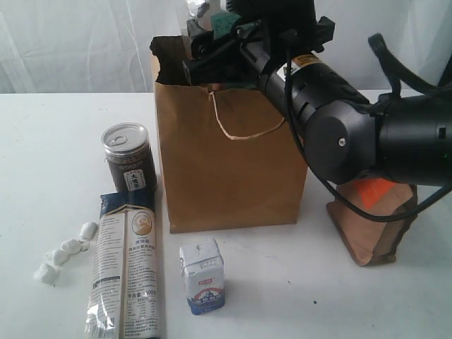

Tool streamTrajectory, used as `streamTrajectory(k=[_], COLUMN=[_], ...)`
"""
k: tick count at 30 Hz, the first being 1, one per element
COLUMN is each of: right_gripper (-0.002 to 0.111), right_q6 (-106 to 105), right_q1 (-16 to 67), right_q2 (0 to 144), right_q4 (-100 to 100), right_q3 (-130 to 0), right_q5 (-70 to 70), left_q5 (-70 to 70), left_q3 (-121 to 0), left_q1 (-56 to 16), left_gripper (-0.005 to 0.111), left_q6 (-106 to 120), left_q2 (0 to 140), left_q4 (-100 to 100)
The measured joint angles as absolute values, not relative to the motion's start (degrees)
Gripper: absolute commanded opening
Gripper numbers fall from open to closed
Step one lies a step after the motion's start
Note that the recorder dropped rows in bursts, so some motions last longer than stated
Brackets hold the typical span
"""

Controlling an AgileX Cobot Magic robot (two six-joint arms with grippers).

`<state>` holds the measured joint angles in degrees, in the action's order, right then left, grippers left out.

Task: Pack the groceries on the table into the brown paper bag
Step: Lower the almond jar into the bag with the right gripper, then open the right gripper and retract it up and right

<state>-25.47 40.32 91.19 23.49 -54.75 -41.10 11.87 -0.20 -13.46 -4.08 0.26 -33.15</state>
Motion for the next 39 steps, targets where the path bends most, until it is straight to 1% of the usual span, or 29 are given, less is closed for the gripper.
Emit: streamTrajectory(k=[8, 23, 26, 30, 32, 34, 36, 39], right_gripper=[0.105, 0.105, 0.105, 0.105, 0.105, 0.105, 0.105, 0.105], right_q6=[-25.47, -25.47, -26.9, -37.35, -47.04, -58.77, -70.1, -87.04], right_q1=[40.32, 40.32, 40.32, 40.32, 40.32, 40.32, 40.32, 40.2], right_q2=[91.09, 90.82, 89.27, 85.6, 83.5, 81.67, 80.21, 78.31], right_q4=[23.29, 23.24, 23.65, 30.54, 40.31, 52.7, 63.01, 74.49], right_q3=[-55.22, -55.22, -55.22, -55.22, -55.22, -55.22, -55.22, -55.22], right_q5=[-43.34, -43.24, -41.44, -35.2, -31.93, -31.67, -35.04, -45.24], left_q5=[11.87, 11.87, 11.87, 11.87, 11.87, 11.87, 11.87, 11.87], left_q3=[-0.2, -0.2, -0.2, -0.2, -0.2, -0.2, -0.2, -0.2], left_q1=[-13.46, -13.46, -13.46, -13.46, -13.46, -13.46, -13.46, -13.46], left_gripper=[0.0, 0.0, 0.0, 0.0, 0.0, 0.0, 0.0, 0.0], left_q6=[-4.08, -3.98, -3.98, -3.98, -3.98, -3.98, -3.98, -3.98], left_q2=[0.26, 0.26, 0.26, 0.26, 0.26, 0.26, 0.26, 0.26], left_q4=[-33.15, -33.15, -33.15, -33.15, -33.15, -33.15, -33.15, -33.15])
